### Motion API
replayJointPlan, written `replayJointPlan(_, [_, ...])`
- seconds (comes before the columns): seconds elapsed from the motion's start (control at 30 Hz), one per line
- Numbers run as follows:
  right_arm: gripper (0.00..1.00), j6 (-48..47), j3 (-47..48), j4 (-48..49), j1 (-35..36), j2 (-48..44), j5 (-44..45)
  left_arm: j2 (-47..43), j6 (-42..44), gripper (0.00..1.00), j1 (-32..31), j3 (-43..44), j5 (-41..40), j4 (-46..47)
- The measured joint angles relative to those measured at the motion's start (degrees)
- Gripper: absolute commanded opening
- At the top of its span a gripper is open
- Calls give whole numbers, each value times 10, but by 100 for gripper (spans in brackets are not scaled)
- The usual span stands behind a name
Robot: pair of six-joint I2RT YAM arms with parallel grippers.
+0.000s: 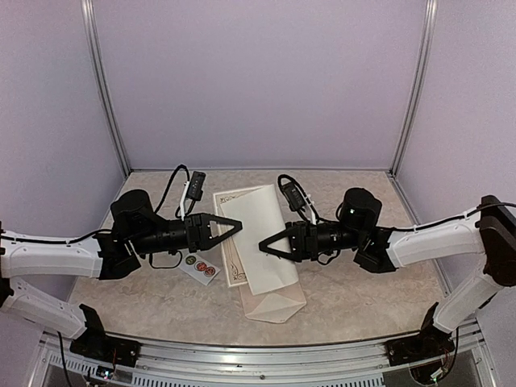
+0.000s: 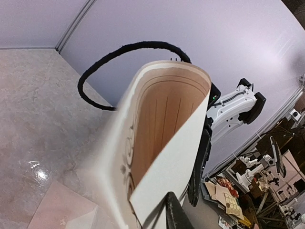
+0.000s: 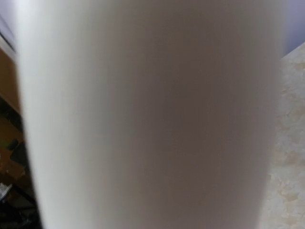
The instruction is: Place the letter into the envelope and seal it
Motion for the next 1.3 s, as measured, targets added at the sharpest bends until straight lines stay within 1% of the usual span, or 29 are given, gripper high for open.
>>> replayJointPlan(0.17, [34,12,9,-4,0,6,22,3,-5,32,-4,-1,-21,-11])
replayJointPlan(0.2, [33,13,9,-5,0,7,26,5,-5,32,-6,-1,-24,-12])
replayJointPlan(0.3, [32,18,11,-8,0,10,38,14,-8,32,-12,-1,-32,-17])
replayJointPlan(0.4, [33,26,12,-16,0,15,54,19,-8,30,-19,-1,-38,-22])
replayJointPlan(0.77, [35,58,12,-18,0,28,107,20,-8,32,-37,-1,-69,-27])
replayJointPlan(0.9, [37,74,12,-4,2,38,118,22,-8,31,-41,-1,-83,-31])
replayJointPlan(1.03, [37,86,12,2,2,41,130,24,-9,26,-46,-3,-96,-34])
replayJointPlan(1.17, [37,94,12,9,2,41,143,28,-12,26,-50,-11,-102,-34])
replayJointPlan(1.3, [34,100,12,11,2,41,154,35,-14,26,-52,-14,-103,-34])
